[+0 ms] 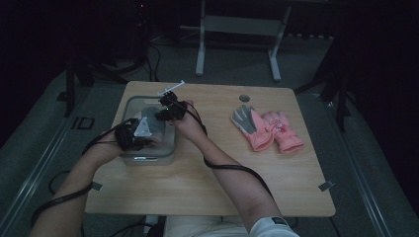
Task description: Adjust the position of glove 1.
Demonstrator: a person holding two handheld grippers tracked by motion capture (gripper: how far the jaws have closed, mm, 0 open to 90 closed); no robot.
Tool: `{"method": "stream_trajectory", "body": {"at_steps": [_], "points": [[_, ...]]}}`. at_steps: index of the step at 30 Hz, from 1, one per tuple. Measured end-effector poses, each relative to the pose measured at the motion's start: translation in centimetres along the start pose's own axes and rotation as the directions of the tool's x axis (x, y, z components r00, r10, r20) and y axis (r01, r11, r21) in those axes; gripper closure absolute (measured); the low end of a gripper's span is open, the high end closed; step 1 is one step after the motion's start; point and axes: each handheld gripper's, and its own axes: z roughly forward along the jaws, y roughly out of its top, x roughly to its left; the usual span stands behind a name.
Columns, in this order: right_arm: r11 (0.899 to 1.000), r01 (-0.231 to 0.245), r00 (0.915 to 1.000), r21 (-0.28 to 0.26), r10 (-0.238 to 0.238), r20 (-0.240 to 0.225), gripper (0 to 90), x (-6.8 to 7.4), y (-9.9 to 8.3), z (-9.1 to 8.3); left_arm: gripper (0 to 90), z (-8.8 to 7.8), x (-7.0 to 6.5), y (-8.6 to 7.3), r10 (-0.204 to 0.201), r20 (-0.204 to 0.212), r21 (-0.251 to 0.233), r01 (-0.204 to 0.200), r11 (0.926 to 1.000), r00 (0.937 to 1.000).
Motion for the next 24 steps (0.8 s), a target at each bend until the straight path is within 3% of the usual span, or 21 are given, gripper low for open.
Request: {"method": "stream_trajectory", "body": {"at_steps": [4,8,13,16,21,24], "points": [[1.000,-0.018,0.9997,0.021,0.017,0.018,75.4,-0.6,-0.4,1.5,70.0,1.1,0.7,0.0,-0.023,0.066,0.027,0.021,0.9994,0.9976],[0.998,-0.041,0.9987,0.043,0.039,0.033,74.5,-1.0,-0.7,2.3,69.9,1.8,0.9,0.2,-0.017,0.094,0.051,0.012,0.9986,0.9955],[0.998,-0.026,0.9983,0.060,0.023,0.053,69.4,-1.0,-1.0,2.8,69.9,2.4,1.0,0.4,-0.010,0.117,0.077,0.001,0.9970,0.9931],[0.998,-0.032,0.9965,0.045,0.028,0.078,67.0,-1.2,-1.0,2.2,69.6,2.8,1.1,0.3,0.001,0.109,0.098,-0.011,0.9952,0.9941],[1.000,-0.029,0.9980,-0.007,0.030,0.056,64.5,-1.5,-1.0,0.2,67.5,3.3,1.2,0.3,-0.025,0.107,0.091,0.015,0.9958,0.9940],[0.999,-0.038,0.9984,-0.030,0.039,0.042,63.6,-1.7,-1.2,-0.8,54.6,3.1,1.3,0.7,-0.046,0.104,0.087,0.037,0.9955,0.9935]]}}
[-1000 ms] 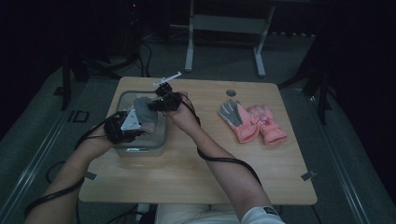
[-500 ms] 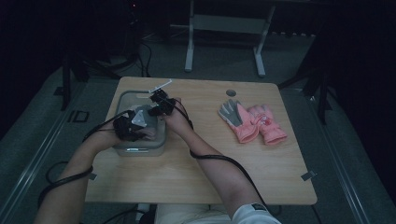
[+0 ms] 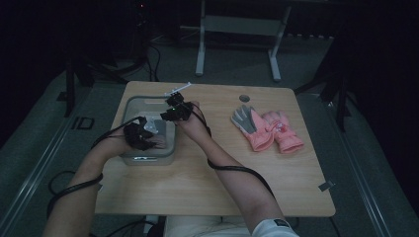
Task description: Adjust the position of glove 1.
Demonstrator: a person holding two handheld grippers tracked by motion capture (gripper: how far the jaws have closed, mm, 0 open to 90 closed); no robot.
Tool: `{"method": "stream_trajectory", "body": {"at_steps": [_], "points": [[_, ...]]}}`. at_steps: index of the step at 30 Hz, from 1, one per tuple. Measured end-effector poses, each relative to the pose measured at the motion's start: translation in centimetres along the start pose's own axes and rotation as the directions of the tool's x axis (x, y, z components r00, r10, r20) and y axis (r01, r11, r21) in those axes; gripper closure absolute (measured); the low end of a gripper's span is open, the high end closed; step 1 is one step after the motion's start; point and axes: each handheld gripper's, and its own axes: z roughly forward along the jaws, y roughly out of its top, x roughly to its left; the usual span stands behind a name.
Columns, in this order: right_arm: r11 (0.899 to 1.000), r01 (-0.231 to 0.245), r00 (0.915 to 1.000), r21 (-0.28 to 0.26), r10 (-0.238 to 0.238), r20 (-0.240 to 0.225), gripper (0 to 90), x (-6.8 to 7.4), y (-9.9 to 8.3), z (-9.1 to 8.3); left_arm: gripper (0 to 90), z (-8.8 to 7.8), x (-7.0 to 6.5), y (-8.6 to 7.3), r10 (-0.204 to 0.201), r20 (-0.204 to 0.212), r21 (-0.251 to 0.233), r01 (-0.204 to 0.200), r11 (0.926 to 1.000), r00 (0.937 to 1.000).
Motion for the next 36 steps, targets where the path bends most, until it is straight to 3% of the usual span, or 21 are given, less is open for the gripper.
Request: {"method": "stream_trajectory", "body": {"at_steps": [3,5,9,12,14,16,20,22,26,29,33,36], "points": [[1.000,0.005,1.0000,-0.016,-0.005,-0.008,62.8,-0.1,-0.2,-0.8,45.5,-0.4,0.0,0.2,-0.008,-0.024,0.002,0.008,1.0000,0.9997],[0.999,0.008,0.9997,-0.039,-0.008,-0.023,61.4,-0.1,-0.7,-1.9,40.3,-1.3,0.1,0.4,-0.057,-0.037,-0.039,0.056,0.9977,0.9977],[0.997,0.030,0.9990,-0.071,-0.032,-0.031,59.7,0.0,-1.7,-3.6,27.2,-2.5,0.0,0.8,-0.099,-0.052,-0.091,0.094,0.9915,0.9937],[0.995,0.046,0.9981,-0.084,-0.049,-0.037,59.5,0.0,-2.3,-4.8,19.6,-3.2,-0.4,1.4,-0.137,-0.030,-0.143,0.131,0.9809,0.9901],[0.994,0.058,0.9973,-0.089,-0.062,-0.039,59.3,-0.1,-2.7,-5.6,14.0,-3.5,-0.9,1.8,-0.139,-0.001,-0.153,0.138,0.9785,0.9902],[0.994,0.060,0.9969,-0.096,-0.065,-0.044,59.0,-0.2,-3.1,-6.5,13.7,-3.7,-1.5,2.4,-0.146,-0.013,-0.158,0.142,0.9772,0.9892],[0.992,0.066,0.9964,-0.104,-0.071,-0.046,57.7,-0.7,-4.2,-7.8,4.3,-3.9,-2.1,3.1,-0.203,0.039,-0.208,0.207,0.9560,0.9784],[0.993,0.078,0.9959,-0.094,-0.082,-0.038,57.4,-0.9,-4.9,-8.2,2.3,-3.8,-2.6,3.4,-0.204,0.058,-0.207,0.212,0.9552,0.9772],[0.993,0.074,0.9966,-0.088,-0.077,-0.031,57.1,-1.7,-6.3,-9.2,2.3,-3.7,-3.9,4.5,-0.177,0.075,-0.220,0.190,0.9570,0.9813],[0.994,0.074,0.9970,-0.085,-0.076,-0.015,55.7,-2.5,-7.3,-9.9,1.7,-3.7,-4.8,5.5,-0.173,0.120,-0.237,0.197,0.9513,0.9777],[0.993,0.084,0.9961,-0.079,-0.082,0.032,54.3,-3.4,-8.2,-10.8,1.7,-3.5,-6.0,6.7,-0.182,0.137,-0.290,0.215,0.9326,0.9739],[0.991,0.102,0.9927,-0.085,-0.096,0.073,54.5,-3.8,-9.0,-11.5,1.7,-3.1,-6.7,7.2,-0.175,0.138,-0.300,0.210,0.9305,0.9748]]}}
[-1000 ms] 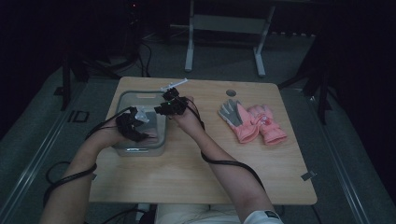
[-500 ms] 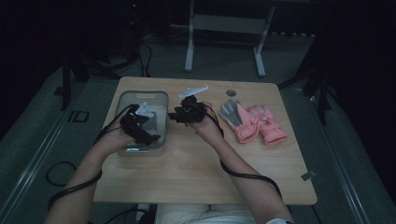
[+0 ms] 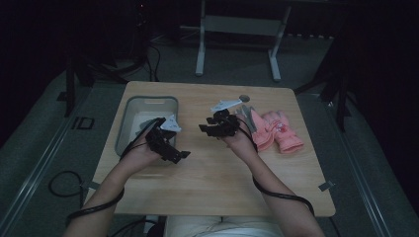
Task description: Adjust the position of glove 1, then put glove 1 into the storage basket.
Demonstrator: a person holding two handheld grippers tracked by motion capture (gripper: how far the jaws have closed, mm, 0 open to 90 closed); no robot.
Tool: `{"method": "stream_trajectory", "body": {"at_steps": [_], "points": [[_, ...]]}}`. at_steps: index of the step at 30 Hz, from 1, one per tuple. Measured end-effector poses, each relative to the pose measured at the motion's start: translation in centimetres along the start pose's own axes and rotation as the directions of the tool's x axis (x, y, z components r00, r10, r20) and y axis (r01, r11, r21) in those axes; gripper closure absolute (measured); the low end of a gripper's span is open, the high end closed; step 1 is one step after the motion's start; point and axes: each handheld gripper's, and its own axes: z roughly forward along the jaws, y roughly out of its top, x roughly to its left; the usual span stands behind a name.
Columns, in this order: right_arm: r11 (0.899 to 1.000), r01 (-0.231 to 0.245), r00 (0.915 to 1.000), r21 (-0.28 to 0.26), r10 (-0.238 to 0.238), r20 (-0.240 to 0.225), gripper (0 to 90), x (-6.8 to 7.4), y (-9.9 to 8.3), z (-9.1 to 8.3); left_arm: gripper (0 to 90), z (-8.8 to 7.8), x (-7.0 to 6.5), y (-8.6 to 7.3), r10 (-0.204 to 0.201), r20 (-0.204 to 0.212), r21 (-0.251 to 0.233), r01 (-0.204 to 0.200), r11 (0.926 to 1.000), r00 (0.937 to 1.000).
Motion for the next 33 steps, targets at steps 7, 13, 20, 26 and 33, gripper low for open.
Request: {"method": "stream_trajectory", "body": {"at_steps": [7,13,20,26,33], "points": [[1.000,0.009,0.9998,-0.010,-0.009,0.016,54.6,-1.0,-1.6,-1.9,1.7,1.5,-2.5,0.1,0.026,0.036,-0.042,-0.024,0.9988,0.9990],[1.000,0.014,0.9986,0.004,-0.014,0.050,55.5,-2.2,-3.1,-2.9,1.7,3.2,-4.3,-0.4,0.066,0.017,-0.058,-0.065,0.9962,0.9977],[1.000,-0.020,0.9949,0.005,0.020,0.099,58.0,-4.3,-5.1,-4.0,1.7,5.3,-5.8,-1.4,0.060,0.041,-0.077,-0.057,0.9954,0.9973],[0.999,-0.037,0.9858,-0.013,0.038,0.163,61.8,-6.8,-6.4,-5.5,1.7,6.7,-7.2,-2.6,0.064,0.027,-0.083,-0.062,0.9946,0.9976],[0.996,-0.086,0.9689,0.000,0.083,0.233,64.7,-10.2,-7.3,-6.8,1.7,7.8,-8.1,-3.7,0.038,0.085,-0.052,-0.034,0.9981,0.9956]]}}
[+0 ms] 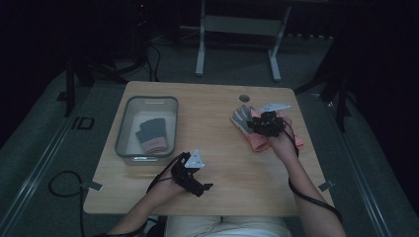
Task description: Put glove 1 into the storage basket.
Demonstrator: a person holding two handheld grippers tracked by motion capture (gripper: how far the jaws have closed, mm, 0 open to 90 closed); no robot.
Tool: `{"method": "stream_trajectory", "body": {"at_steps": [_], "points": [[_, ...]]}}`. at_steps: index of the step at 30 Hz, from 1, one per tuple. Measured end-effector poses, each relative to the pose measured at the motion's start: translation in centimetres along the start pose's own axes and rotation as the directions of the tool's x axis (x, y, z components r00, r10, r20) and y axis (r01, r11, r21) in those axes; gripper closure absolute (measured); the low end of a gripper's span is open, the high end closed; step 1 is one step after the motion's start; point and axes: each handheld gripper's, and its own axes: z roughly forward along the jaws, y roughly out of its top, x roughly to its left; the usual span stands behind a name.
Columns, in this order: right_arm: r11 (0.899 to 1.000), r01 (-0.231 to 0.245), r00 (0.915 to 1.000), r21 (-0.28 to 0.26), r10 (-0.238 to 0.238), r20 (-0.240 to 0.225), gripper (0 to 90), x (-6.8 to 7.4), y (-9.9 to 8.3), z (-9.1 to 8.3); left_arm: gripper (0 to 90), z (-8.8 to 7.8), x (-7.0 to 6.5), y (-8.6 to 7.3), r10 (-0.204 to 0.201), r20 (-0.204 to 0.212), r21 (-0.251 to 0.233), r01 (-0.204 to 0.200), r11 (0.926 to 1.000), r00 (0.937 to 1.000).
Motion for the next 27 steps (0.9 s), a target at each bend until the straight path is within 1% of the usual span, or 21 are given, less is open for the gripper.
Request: {"method": "stream_trajectory", "body": {"at_steps": [1,2,3,4,6,7,8,10,11,12,14,15,16,18,20,21,22,24,26,27], "points": [[1.000,0.000,1.0000,0.006,0.000,0.010,65.1,-0.3,0.0,0.1,1.7,0.1,-0.1,-0.1,0.001,0.003,0.014,-0.001,0.9999,1.0000],[1.000,-0.002,0.9999,0.012,0.002,0.016,65.1,-0.7,0.1,0.2,1.7,0.2,-0.1,-0.2,0.010,0.005,0.040,-0.010,0.9992,0.9999],[1.000,-0.007,0.9999,0.013,0.007,0.014,65.2,-1.0,0.1,0.3,1.8,0.4,-0.3,-0.3,0.016,-0.007,0.049,-0.016,0.9987,0.9998],[1.000,-0.012,0.9998,0.019,0.012,0.016,65.5,-1.2,0.2,0.6,1.8,0.5,-0.5,-0.5,0.032,-0.013,0.067,-0.032,0.9973,0.9994],[0.999,-0.010,0.9997,0.035,0.009,0.024,65.7,-1.5,0.1,1.2,1.7,0.7,-0.7,-0.8,0.048,-0.008,0.098,-0.047,0.9941,0.9988],[0.999,-0.017,0.9996,0.044,0.016,0.023,65.7,-1.7,0.1,1.6,1.7,0.7,-0.8,-1.0,0.055,-0.011,0.103,-0.053,0.9933,0.9984],[0.998,-0.016,0.9997,0.054,0.015,0.021,65.7,-1.9,0.0,2.0,1.7,0.8,-0.9,-1.1,0.052,-0.010,0.110,-0.051,0.9927,0.9986],[0.996,-0.012,0.9997,0.084,0.010,0.023,65.1,-2.1,0.0,2.9,1.8,0.9,-1.1,-1.5,0.033,-0.007,0.105,-0.032,0.9939,0.9994],[0.995,-0.014,0.9997,0.096,0.012,0.021,64.8,-2.2,0.0,3.3,1.8,0.9,-1.3,-1.6,0.031,-0.014,0.098,-0.029,0.9948,0.9994],[0.994,-0.008,0.9996,0.112,0.005,0.027,64.6,-2.3,0.0,3.7,1.7,0.8,-1.4,-1.7,0.034,-0.024,0.093,-0.031,0.9952,0.9992],[0.991,0.004,0.9995,0.137,-0.008,0.032,63.4,-2.5,0.1,4.4,1.7,0.7,-1.5,-2.0,0.024,-0.032,0.078,-0.022,0.9967,0.9992],[0.989,0.010,0.9993,0.150,-0.015,0.035,63.3,-2.7,0.2,4.7,1.7,0.6,-1.5,-2.0,0.025,-0.043,0.078,-0.021,0.9967,0.9988],[0.986,0.016,0.9991,0.167,-0.023,0.037,62.9,-2.8,0.2,5.0,1.7,0.5,-1.6,-2.1,0.028,-0.054,0.074,-0.024,0.9970,0.9981],[0.978,0.023,0.9991,0.210,-0.030,0.030,62.5,-3.0,0.0,5.7,1.7,0.2,-1.8,-2.2,0.019,-0.050,0.061,-0.016,0.9980,0.9986],[0.967,0.047,0.9975,0.251,-0.059,0.039,62.3,-3.0,-0.3,6.5,1.8,0.0,-1.9,-2.4,0.026,-0.064,0.056,-0.022,0.9982,0.9976],[0.963,0.054,0.9972,0.262,-0.066,0.036,62.0,-3.0,-0.5,6.9,1.8,-0.1,-2.0,-2.5,0.025,-0.071,0.045,-0.022,0.9988,0.9972],[0.962,0.054,0.9975,0.267,-0.064,0.029,61.8,-3.0,-0.7,7.2,1.8,-0.2,-2.0,-2.6,0.012,-0.068,0.037,-0.009,0.9993,0.9976],[0.957,0.059,0.9973,0.285,-0.069,0.024,62.5,-3.0,-1.0,7.6,1.8,-0.3,-2.0,-2.7,0.000,-0.065,0.036,0.003,0.9993,0.9979],[0.953,0.068,0.9969,0.296,-0.077,0.019,65.7,-3.0,-1.2,8.1,1.8,-0.3,-2.1,-3.0,-0.002,-0.075,0.045,0.005,0.9990,0.9972],[0.952,0.069,0.9969,0.298,-0.077,0.016,69.8,-2.9,-1.2,8.2,1.8,-0.3,-2.1,-3.1,-0.003,-0.074,0.045,0.006,0.9990,0.9972]]}}
